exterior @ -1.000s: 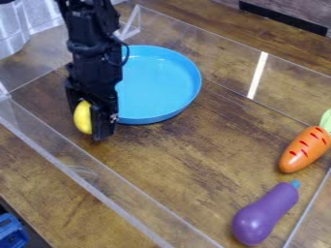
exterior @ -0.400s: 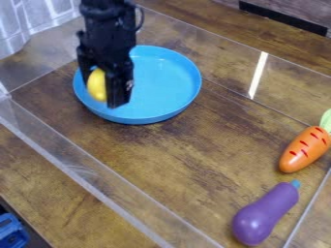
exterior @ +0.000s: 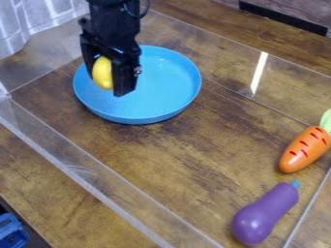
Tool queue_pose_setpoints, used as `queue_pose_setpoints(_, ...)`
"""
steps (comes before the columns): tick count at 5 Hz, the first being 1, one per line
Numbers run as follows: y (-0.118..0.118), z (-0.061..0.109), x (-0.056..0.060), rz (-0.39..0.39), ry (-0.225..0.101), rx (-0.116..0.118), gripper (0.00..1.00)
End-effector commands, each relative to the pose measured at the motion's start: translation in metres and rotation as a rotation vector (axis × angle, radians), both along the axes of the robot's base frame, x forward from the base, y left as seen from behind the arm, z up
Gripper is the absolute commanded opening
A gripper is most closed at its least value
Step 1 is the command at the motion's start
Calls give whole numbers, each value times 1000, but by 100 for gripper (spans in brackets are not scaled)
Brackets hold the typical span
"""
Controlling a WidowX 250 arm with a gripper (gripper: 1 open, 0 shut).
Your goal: Put the lemon on the blue tray
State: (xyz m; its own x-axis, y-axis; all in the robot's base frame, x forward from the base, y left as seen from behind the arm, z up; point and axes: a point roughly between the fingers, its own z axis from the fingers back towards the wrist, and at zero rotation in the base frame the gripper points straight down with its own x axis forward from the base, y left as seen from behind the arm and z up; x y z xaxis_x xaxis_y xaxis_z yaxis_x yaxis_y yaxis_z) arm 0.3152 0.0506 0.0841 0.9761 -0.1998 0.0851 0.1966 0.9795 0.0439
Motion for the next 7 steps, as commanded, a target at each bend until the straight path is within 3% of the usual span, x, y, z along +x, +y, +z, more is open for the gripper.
queue_pose_setpoints(1,-3,31,12,-10,-112,9,0)
queue_pose_setpoints(2,-2,32,15,0,-115,-4,100)
queue_pose_setpoints(7,28,20,33,48,-111,-22,100)
